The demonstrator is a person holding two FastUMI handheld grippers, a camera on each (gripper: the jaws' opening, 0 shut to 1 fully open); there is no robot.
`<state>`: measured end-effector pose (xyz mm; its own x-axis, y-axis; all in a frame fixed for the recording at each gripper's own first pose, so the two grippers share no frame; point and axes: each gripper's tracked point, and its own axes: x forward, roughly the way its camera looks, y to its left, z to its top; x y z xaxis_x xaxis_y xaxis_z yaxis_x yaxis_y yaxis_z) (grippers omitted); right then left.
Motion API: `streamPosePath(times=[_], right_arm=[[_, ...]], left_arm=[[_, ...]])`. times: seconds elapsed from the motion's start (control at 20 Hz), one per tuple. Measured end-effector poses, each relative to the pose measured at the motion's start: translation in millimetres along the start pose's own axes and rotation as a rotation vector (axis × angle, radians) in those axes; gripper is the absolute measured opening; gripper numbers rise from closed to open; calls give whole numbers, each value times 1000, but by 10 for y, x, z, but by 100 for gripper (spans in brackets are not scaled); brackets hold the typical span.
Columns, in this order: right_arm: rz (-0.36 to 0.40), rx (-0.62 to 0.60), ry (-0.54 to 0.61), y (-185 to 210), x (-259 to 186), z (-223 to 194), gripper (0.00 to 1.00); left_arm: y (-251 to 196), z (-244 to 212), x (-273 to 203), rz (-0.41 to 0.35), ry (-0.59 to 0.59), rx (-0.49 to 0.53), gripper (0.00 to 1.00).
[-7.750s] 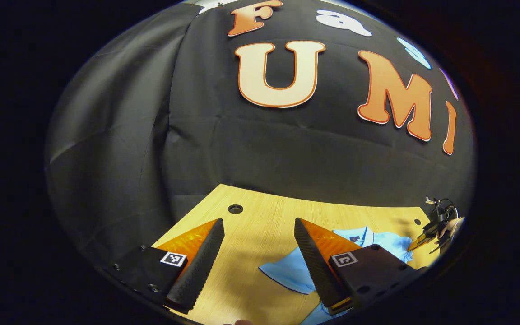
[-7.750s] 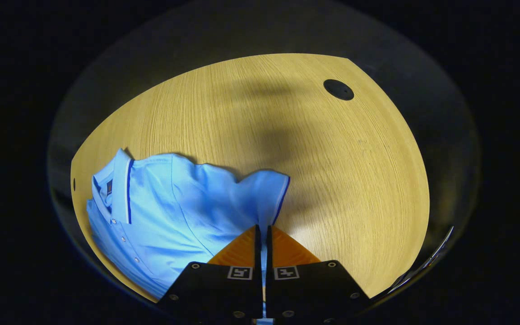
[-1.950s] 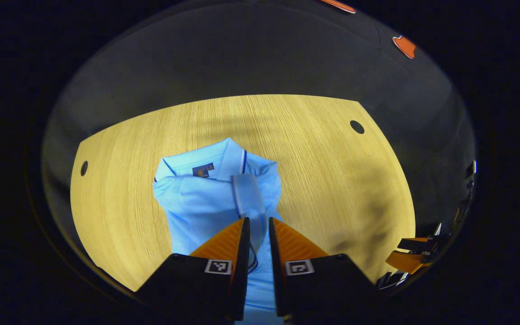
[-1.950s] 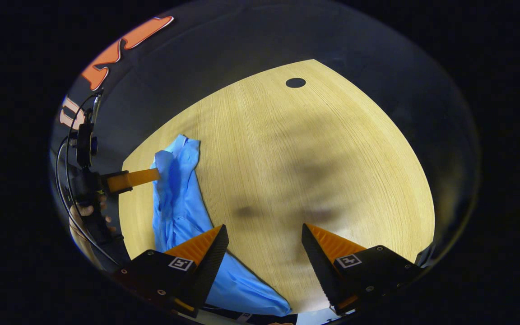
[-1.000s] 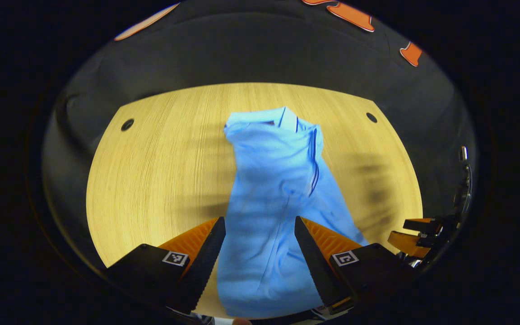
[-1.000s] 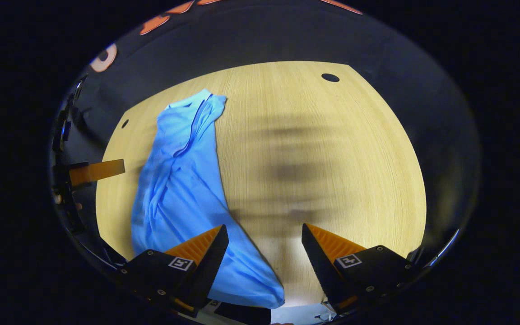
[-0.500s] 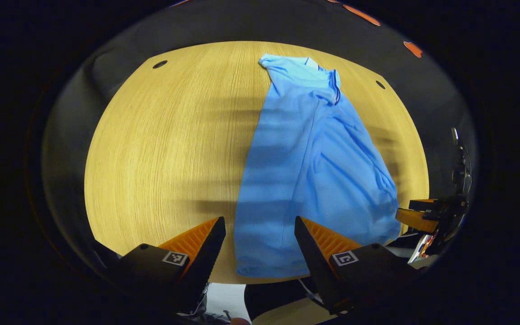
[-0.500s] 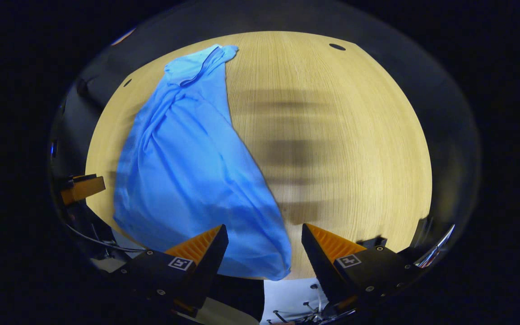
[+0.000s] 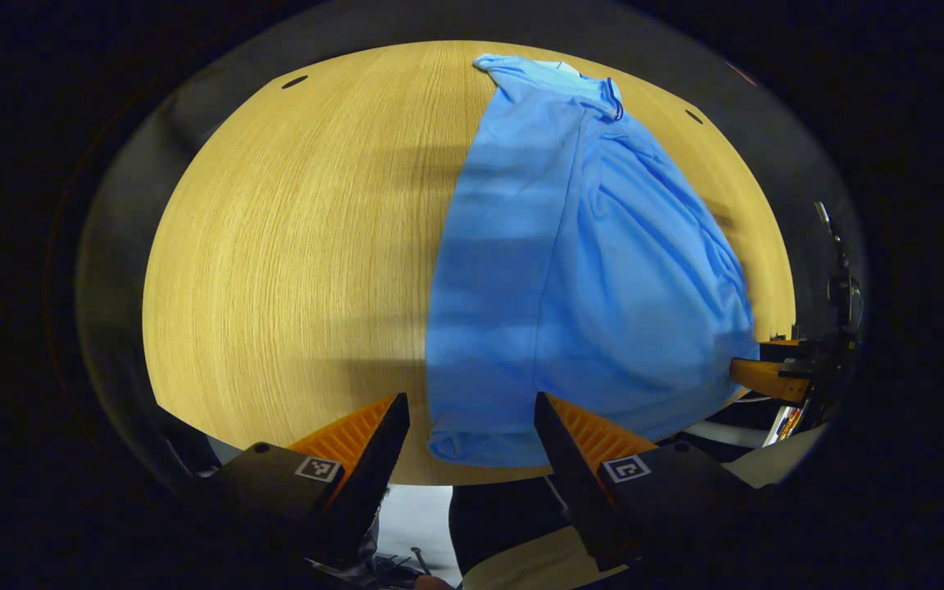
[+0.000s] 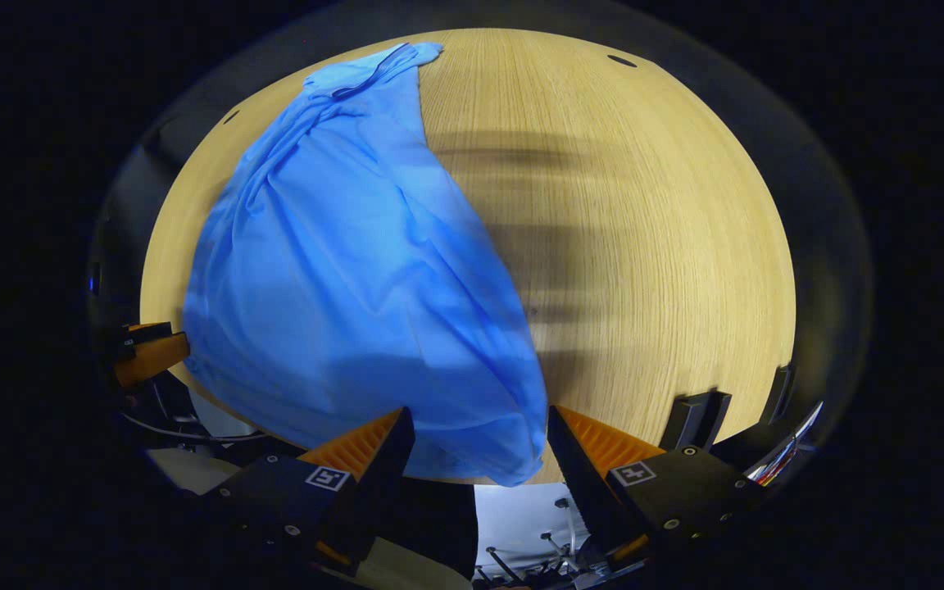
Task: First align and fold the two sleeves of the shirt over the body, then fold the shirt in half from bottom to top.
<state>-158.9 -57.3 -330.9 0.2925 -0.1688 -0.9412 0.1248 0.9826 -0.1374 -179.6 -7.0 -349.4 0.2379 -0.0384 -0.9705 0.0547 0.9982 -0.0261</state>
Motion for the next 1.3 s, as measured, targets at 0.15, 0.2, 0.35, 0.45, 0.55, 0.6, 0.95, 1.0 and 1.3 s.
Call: streamPosePath(times=[0.15,0.2,0.35,0.45,0.55,0.6,0.95,1.0,1.3], right_arm=[[-11,-9,0,8,36,-16,99],[-15,-12,0,13,47,-27,99],[-31,-21,-3,40,64,-29,99],[-38,-28,-5,45,74,-35,98],[-38,-23,-3,51,76,-43,97],[-37,-25,-2,61,76,-38,94],[19,-8,-3,172,79,-15,4],[23,-10,-2,178,60,-8,2],[46,-2,-82,178,-151,501,1]], left_arm=[[8,-57,98,7,14,6,100],[15,-84,138,9,22,0,100],[11,-206,223,13,58,-37,100],[-7,-179,209,21,49,-12,99],[-2,-195,229,40,51,-4,99],[-10,-194,234,46,53,-2,99],[-130,-172,252,-18,65,-91,18],[-131,-187,242,-22,67,-99,18],[-119,270,79,-31,2,-86,18]])
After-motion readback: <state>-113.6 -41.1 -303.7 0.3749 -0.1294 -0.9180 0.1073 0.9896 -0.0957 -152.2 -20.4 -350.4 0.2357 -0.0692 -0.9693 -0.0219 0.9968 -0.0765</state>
